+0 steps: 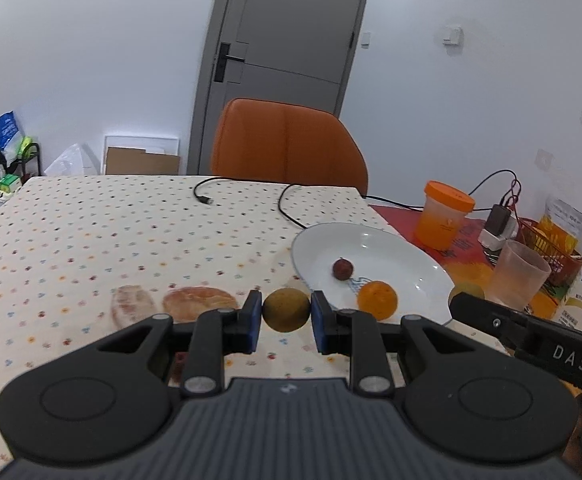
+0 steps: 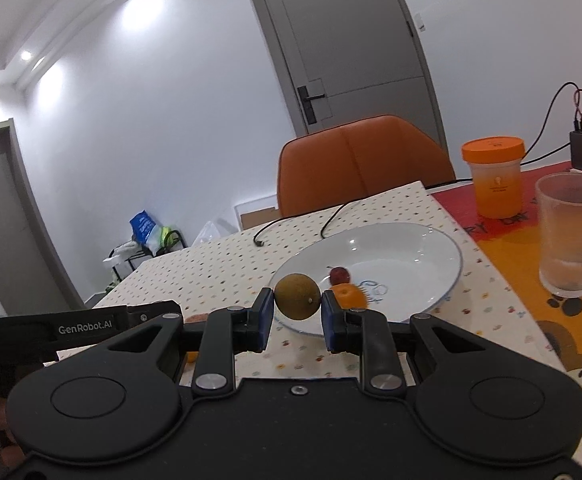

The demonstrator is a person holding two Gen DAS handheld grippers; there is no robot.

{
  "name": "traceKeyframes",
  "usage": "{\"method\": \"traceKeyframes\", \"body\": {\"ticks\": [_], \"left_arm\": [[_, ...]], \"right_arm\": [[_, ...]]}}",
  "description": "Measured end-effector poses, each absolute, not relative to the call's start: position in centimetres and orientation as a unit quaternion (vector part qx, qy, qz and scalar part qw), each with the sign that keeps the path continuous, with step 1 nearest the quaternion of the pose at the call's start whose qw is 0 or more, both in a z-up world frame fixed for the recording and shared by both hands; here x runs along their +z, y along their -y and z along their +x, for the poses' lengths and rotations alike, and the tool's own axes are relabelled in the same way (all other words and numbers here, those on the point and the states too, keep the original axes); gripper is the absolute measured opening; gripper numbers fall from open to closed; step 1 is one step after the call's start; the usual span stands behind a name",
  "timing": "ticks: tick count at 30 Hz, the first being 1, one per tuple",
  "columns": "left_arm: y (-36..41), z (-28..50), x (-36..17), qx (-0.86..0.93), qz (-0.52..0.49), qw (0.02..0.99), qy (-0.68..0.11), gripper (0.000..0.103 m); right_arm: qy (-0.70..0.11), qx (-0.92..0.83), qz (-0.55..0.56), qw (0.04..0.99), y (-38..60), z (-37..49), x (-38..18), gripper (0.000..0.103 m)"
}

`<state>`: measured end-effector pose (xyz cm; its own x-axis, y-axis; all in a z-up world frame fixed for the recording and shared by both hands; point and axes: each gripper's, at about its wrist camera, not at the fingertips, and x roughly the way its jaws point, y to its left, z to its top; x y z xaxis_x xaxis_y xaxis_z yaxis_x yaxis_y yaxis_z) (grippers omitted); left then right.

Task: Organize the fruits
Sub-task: 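Carry both held fruits into the white bowl and open both tools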

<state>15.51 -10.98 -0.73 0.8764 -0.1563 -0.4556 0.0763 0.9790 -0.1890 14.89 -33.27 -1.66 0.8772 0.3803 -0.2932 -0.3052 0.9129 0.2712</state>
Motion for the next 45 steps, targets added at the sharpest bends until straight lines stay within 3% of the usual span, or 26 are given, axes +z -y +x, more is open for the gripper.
{"method": "traceKeyframes", "body": {"ticks": [35,45], "left_arm": [[17.8,24.5,-3.1,-0.084,-0.032,0.956,-0.278,0.025],[16.8,23.9,-2.7,-0.069,-0.031,0.957,-0.280,0.028]], "right_arm": [[-0.186,0.140,0.149,0.961,37.6,20.3,-4.1,0.024],[-0.188,0.130,0.151,0.962,37.8,20.5,-4.2,0.024]]}}
